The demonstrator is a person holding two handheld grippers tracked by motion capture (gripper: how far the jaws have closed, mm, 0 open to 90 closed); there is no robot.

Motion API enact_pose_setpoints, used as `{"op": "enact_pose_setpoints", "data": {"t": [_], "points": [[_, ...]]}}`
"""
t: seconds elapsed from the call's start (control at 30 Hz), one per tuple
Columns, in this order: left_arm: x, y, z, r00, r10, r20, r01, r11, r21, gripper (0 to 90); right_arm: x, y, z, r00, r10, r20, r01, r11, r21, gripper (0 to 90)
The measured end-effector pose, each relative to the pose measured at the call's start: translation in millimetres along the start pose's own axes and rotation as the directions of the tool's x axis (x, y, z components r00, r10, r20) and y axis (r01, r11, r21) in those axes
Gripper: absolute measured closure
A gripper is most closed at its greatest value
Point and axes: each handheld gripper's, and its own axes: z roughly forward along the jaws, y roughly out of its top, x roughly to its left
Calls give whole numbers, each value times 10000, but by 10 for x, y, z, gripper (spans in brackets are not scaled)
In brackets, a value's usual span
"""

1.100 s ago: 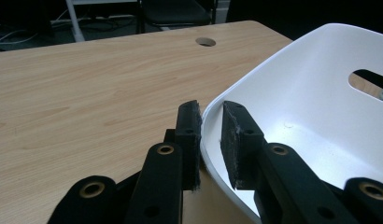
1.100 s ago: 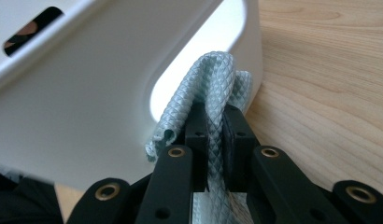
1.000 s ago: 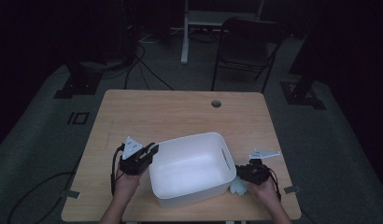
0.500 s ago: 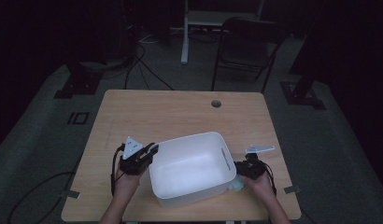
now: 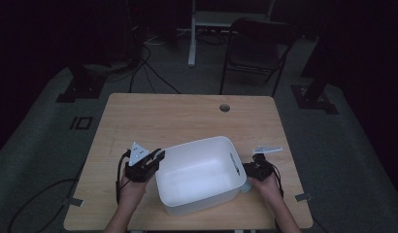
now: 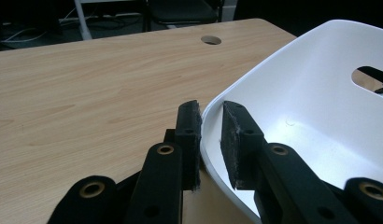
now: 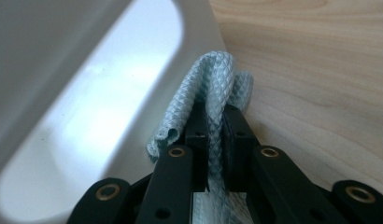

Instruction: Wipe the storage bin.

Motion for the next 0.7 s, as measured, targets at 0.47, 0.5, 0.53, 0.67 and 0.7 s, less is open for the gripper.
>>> {"op": "enact_pose_setpoints", "data": {"t": [0.47, 0.5, 0.53, 0.67, 0.7], "points": [[1, 5, 2, 9998, 206, 33, -206, 9998, 30, 767, 30, 477, -137, 9991, -39, -424, -37, 9840, -1783, 830], [-1, 4, 4, 9998, 208, 24, -208, 9998, 20, 767, 25, 475, -116, 9993, -110, -357, 50, 9864, -1642, 831], [0, 3, 4, 9998, 183, 21, -183, 9998, 11, 767, 14, 472, -90, 9995, -134, -299, 88, 9886, -1502, 832], [-9, 2, 6, 9998, 188, -59, -188, 9998, 1, 767, -27, 436, -13, 9997, -6, -225, -19, 9934, -1149, 835], [-11, 0, 5, 9998, 152, -86, -152, 9999, -19, 767, -49, 402, 74, 10000, 29, -16, -30, 9970, -779, 835]]}}
